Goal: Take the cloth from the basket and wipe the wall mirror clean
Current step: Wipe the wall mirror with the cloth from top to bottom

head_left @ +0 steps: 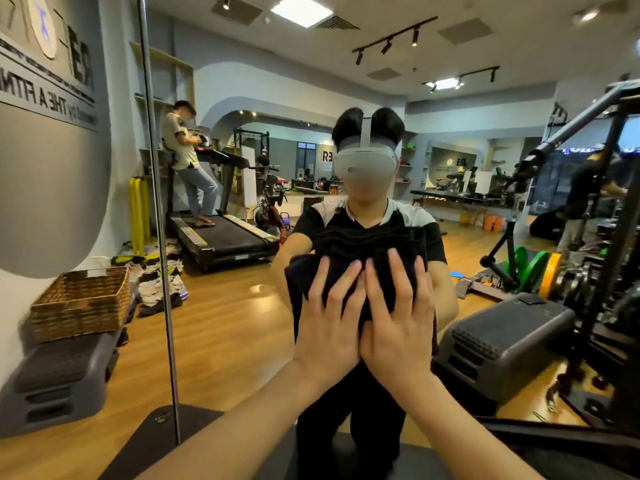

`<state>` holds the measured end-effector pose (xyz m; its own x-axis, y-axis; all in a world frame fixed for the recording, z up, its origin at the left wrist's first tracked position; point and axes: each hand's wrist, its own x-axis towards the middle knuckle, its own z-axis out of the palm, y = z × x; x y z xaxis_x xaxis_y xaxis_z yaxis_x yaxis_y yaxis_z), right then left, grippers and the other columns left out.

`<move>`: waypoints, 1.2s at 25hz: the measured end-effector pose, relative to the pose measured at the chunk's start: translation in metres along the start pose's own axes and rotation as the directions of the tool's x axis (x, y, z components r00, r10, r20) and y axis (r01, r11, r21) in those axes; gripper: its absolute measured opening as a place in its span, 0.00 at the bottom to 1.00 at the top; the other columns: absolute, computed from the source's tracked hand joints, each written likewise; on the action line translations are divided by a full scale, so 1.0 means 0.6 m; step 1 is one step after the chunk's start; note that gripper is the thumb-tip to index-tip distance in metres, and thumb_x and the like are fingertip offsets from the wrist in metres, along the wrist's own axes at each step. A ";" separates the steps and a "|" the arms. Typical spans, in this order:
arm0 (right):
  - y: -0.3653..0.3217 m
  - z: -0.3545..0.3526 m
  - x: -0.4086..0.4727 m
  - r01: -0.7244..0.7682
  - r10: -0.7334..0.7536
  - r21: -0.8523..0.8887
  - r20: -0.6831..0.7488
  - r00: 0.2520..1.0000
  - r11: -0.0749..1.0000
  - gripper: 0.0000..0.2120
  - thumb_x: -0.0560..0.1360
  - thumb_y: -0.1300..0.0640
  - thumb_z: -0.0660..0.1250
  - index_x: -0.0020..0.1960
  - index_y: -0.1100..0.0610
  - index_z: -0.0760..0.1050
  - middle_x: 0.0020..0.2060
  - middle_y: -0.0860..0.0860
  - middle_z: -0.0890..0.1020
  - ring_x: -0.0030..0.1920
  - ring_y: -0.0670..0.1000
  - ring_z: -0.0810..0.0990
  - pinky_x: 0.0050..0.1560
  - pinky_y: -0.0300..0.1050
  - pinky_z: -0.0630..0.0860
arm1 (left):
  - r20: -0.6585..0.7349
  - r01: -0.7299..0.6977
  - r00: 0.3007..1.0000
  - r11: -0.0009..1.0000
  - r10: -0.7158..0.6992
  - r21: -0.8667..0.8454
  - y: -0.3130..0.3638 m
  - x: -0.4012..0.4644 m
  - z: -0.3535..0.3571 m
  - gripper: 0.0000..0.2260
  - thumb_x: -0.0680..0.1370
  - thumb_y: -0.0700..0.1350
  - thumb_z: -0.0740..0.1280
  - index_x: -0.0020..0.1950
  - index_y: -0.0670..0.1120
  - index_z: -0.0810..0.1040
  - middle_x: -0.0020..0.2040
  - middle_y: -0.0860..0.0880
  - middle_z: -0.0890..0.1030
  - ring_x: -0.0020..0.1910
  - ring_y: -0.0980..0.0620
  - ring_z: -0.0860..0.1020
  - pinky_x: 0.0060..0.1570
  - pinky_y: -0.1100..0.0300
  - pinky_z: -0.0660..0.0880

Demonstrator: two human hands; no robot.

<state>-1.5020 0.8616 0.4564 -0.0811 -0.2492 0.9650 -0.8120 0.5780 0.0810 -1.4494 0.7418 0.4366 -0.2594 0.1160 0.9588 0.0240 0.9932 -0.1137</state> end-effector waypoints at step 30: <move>-0.315 0.153 0.005 0.144 -0.148 0.054 0.066 0.987 0.988 0.30 0.81 0.54 0.65 0.81 0.54 0.65 0.81 0.56 0.63 0.80 0.68 0.58 0.83 0.63 0.52 | 0.144 -0.021 0.990 0.982 -0.007 0.186 -0.287 -0.127 -0.221 0.28 0.78 0.41 0.62 0.77 0.34 0.63 0.76 0.37 0.60 0.80 0.37 0.52 0.77 0.32 0.60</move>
<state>-1.4020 0.6803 0.4208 0.0013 -0.3828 0.9238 -0.8454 0.4931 0.2056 -1.3055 0.5629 0.4176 -0.3961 0.1074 0.9119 -0.1503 0.9722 -0.1798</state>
